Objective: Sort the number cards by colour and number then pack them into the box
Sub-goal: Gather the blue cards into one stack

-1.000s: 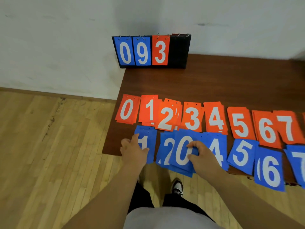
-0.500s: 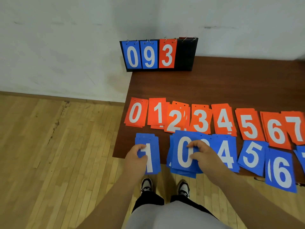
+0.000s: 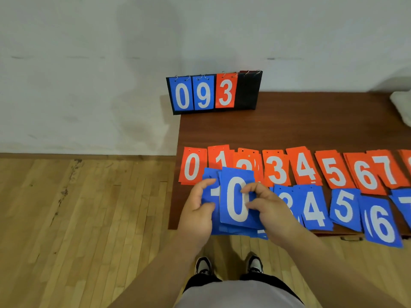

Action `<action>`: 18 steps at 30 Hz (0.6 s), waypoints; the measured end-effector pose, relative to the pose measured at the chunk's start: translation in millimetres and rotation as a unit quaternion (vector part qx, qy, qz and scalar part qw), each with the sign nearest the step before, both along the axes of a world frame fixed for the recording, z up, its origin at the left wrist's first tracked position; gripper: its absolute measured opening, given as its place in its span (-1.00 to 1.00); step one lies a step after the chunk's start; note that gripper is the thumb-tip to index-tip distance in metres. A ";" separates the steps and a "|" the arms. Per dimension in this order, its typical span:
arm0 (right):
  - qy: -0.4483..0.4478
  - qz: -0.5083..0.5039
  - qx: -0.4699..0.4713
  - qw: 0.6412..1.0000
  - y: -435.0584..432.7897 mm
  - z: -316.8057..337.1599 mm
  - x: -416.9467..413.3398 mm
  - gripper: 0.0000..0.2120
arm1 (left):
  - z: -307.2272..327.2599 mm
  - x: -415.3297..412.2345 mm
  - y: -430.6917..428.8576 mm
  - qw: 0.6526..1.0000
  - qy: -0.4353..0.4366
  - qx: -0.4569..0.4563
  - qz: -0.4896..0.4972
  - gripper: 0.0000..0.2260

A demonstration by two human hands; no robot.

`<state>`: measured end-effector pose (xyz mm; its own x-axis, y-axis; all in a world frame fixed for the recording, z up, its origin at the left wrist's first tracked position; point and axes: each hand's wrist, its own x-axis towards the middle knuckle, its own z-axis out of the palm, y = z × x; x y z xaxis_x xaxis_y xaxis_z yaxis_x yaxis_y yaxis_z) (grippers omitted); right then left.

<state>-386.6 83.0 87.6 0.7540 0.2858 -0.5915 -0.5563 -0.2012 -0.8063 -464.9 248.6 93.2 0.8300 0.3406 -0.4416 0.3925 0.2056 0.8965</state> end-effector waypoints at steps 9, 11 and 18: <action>-0.033 0.058 -0.079 0.995 -19.4 0.0 -17.9 -0.66 | -4.2 6.7 -37.2 0.992 -0.021 0.009 -0.128 -0.79; -0.031 0.055 -0.070 0.996 -34.6 0.4 -13.8 -0.66 | -3.6 11.9 -51.9 0.986 -0.018 0.008 -0.166 -0.75; -0.024 0.015 -0.110 0.994 -114.0 -19.8 19.2 -0.67 | -44.9 35.8 -96.9 0.977 0.084 0.167 -0.106 -0.74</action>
